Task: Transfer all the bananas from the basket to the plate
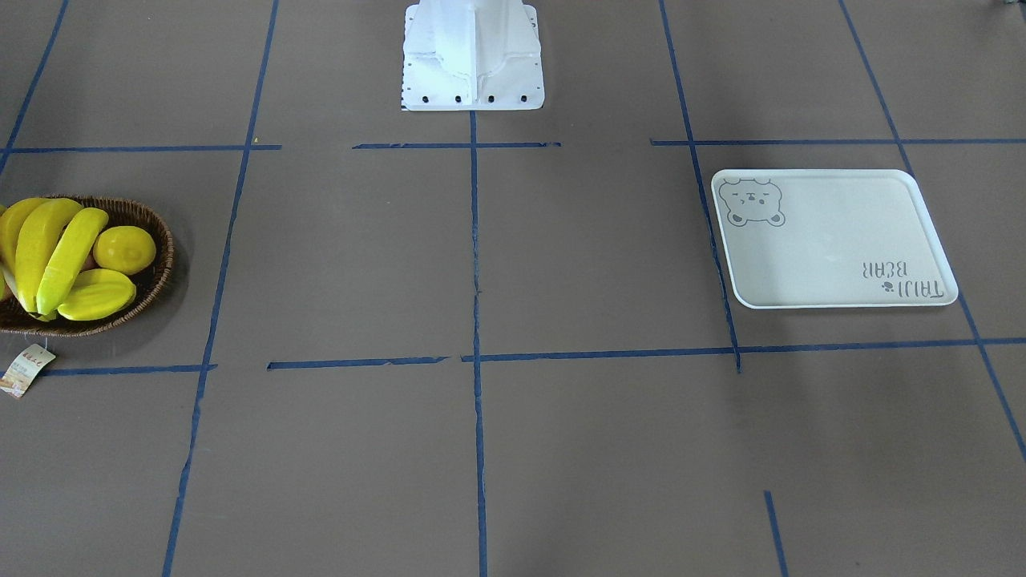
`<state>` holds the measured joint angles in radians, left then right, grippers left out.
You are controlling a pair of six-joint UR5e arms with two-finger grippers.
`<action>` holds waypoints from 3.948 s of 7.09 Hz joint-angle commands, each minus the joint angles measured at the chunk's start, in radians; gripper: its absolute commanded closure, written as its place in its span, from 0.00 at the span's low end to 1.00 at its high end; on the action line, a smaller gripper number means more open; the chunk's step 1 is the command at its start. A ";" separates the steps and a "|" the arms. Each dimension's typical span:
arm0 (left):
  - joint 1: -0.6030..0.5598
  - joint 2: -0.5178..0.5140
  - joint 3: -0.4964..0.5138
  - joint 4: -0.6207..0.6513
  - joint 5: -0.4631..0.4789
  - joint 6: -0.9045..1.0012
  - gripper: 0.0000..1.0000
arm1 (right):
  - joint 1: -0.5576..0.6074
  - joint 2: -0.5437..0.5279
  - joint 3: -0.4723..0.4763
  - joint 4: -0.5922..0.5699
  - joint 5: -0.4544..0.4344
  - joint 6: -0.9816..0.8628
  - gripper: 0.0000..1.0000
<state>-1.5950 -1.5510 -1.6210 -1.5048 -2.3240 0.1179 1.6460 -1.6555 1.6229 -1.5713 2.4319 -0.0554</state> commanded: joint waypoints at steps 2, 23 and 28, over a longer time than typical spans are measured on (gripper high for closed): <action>0.001 -0.001 -0.003 0.000 0.000 0.000 0.00 | 0.000 0.002 0.002 0.001 -0.001 0.002 0.00; 0.087 -0.015 -0.040 -0.028 -0.011 -0.020 0.00 | -0.380 -0.165 0.017 0.672 -0.034 0.402 0.01; 0.087 -0.020 -0.042 -0.029 -0.011 -0.020 0.00 | -0.399 -0.156 0.028 0.674 -0.031 0.402 0.84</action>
<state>-1.5079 -1.5697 -1.6628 -1.5339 -2.3346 0.0982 1.2481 -1.8125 1.6431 -0.8979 2.3988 0.3467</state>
